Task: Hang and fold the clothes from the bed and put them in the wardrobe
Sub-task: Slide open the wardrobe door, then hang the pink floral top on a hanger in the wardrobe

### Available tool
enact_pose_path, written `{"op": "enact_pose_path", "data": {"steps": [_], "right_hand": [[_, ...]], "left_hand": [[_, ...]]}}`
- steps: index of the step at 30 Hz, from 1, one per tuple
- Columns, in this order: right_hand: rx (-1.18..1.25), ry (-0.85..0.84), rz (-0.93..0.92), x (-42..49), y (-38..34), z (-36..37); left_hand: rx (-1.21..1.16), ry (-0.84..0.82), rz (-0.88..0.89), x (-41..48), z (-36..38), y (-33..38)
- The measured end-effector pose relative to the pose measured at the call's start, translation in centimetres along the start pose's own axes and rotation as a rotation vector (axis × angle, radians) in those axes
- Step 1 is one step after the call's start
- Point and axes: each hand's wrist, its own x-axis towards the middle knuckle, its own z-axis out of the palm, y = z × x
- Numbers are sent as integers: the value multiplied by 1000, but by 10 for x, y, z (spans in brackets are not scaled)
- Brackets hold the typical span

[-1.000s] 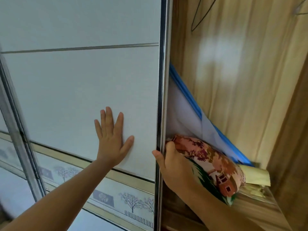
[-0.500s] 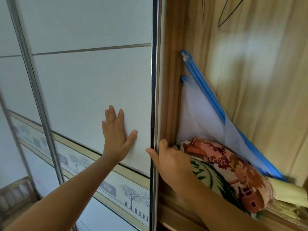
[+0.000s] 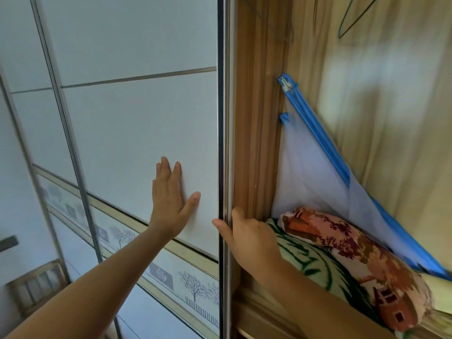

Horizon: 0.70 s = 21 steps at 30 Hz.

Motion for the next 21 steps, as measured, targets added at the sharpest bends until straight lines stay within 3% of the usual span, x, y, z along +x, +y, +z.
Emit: {"op": "enact_pose_path", "data": {"steps": [5, 8, 15, 21], "right_hand": [[238, -129, -8, -9, 8, 2], [330, -255, -101, -23, 23, 4], [340, -904, -297, -63, 39, 31], [346, -1220, -527, -102, -21, 62]], "left_hand": [[-38, -77, -81, -15, -21, 8], [36, -213, -199, -52, -40, 8], [414, -786, -662, -184, -90, 3], [441, -880, -943, -293, -134, 17]]}}
